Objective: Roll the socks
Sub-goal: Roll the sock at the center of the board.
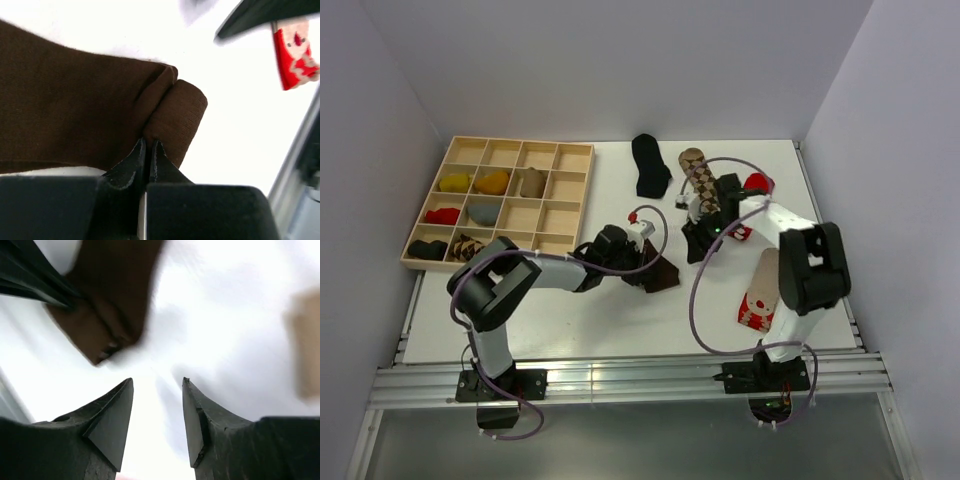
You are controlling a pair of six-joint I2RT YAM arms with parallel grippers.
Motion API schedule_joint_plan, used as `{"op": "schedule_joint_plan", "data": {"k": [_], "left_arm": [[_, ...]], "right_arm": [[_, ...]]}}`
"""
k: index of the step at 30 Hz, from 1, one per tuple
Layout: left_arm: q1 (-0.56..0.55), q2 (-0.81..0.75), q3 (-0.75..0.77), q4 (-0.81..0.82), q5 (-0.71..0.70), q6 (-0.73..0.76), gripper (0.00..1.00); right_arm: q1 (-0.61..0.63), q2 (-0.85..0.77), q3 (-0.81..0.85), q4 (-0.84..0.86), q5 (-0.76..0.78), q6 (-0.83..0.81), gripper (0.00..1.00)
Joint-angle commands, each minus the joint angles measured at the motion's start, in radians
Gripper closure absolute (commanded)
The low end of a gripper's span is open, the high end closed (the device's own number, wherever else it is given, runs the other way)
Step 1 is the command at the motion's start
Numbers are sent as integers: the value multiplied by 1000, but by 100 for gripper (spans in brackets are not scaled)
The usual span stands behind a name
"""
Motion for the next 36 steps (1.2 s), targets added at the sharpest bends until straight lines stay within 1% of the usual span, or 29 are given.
{"op": "schedule_joint_plan", "data": {"k": [1, 2, 4, 6, 7, 8, 10, 11, 12, 13, 14, 16, 19, 24, 25, 27, 28, 29, 32, 34, 35, 36], "left_arm": [[41, 55, 25, -139, 167, -84, 100], [50, 77, 33, -135, 204, -128, 100], [81, 101, 33, -93, 281, -186, 100], [98, 147, 47, -70, 382, -260, 100], [112, 182, 57, -73, 401, -283, 100], [113, 200, 80, -81, 457, -311, 100], [113, 239, 109, -108, 482, -323, 100], [113, 249, 128, -136, 488, -323, 100], [113, 256, 136, -148, 508, -323, 100], [115, 273, 143, -159, 514, -325, 100], [115, 281, 157, -167, 523, -329, 100], [115, 301, 171, -190, 536, -332, 100], [119, 321, 197, -234, 536, -320, 100], [124, 322, 217, -240, 560, -319, 100], [126, 322, 222, -254, 565, -311, 100], [126, 321, 229, -262, 573, -305, 100], [126, 319, 231, -263, 579, -306, 100], [126, 318, 232, -265, 582, -308, 100], [126, 313, 238, -279, 586, -297, 99], [124, 295, 246, -303, 564, -267, 93], [126, 278, 242, -312, 512, -256, 90], [124, 255, 231, -299, 475, -251, 86]], "right_arm": [[-29, -164, -125, 241, 42, -8, 48], [-28, -237, -159, 264, 48, -30, 46], [-26, -303, -243, 319, 53, -80, 45], [-11, -379, -309, 334, 52, -149, 45], [-3, -402, -332, 348, 49, -171, 45], [7, -446, -355, 354, 55, -197, 44], [64, -516, -439, 417, 87, -231, 43], [90, -538, -470, 440, 125, -238, 41], [153, -558, -525, 465, 146, -244, 41], [185, -577, -553, 521, 168, -243, 40], [220, -600, -576, 543, 194, -246, 39], [305, -606, -615, 583, 237, -251, 39], [372, -589, -630, 591, 266, -258, 38], [452, -549, -664, 640, 349, -275, 38], [464, -520, -665, 658, 383, -277, 38], [491, -491, -665, 683, 401, -277, 41], [494, -464, -664, 686, 418, -278, 43], [500, -448, -659, 684, 421, -277, 54], [498, -414, -652, 686, 427, -271, 80], [498, -407, -632, 652, 424, -269, 83], [500, -403, -621, 628, 414, -265, 84], [498, -393, -582, 559, 401, -261, 85]]}}
